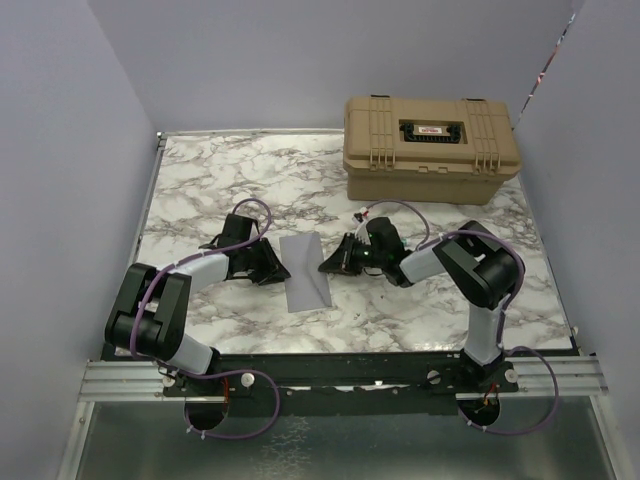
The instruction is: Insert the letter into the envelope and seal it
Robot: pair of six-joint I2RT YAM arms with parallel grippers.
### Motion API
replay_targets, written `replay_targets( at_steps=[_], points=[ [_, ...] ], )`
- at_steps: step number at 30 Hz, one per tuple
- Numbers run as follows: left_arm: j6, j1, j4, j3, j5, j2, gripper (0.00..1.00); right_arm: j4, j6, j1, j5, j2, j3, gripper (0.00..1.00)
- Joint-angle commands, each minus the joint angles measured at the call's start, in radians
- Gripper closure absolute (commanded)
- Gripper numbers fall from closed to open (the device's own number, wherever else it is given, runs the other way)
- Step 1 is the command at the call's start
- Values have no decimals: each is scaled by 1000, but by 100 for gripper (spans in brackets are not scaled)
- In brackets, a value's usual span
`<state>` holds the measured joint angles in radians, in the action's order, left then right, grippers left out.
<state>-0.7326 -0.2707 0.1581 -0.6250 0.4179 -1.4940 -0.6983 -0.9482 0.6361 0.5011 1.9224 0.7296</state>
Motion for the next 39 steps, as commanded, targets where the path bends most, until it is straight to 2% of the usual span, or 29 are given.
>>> replay_targets(
  at_steps=[1, 7, 14, 20, 27, 32, 36, 39],
  points=[
    [41, -12, 124, 42, -115, -65, 71, 109, 57, 13, 11, 32, 38, 91],
    [39, -12, 124, 34, -107, -69, 71, 299, 160, 44, -92, 13, 95, 91],
    [31, -11, 174, -60, -78, -33, 71, 621, 345, 101, -364, -8, 199, 91],
    [6, -10, 215, -163, -18, -21, 70, 773, 551, 162, -533, -2, 283, 83],
    [2, -10, 196, -276, -1, -77, 71, 816, 676, 230, -633, 26, 323, 78],
    [-17, -14, 26, -295, 71, -187, 71, 789, 726, 246, -660, 33, 317, 78],
    [-58, -26, -53, -353, 152, -316, 72, 770, 770, 262, -718, 48, 315, 79],
    [-78, -38, -93, -384, 167, -349, 74, 747, 783, 264, -746, 51, 303, 79]
  ],
)
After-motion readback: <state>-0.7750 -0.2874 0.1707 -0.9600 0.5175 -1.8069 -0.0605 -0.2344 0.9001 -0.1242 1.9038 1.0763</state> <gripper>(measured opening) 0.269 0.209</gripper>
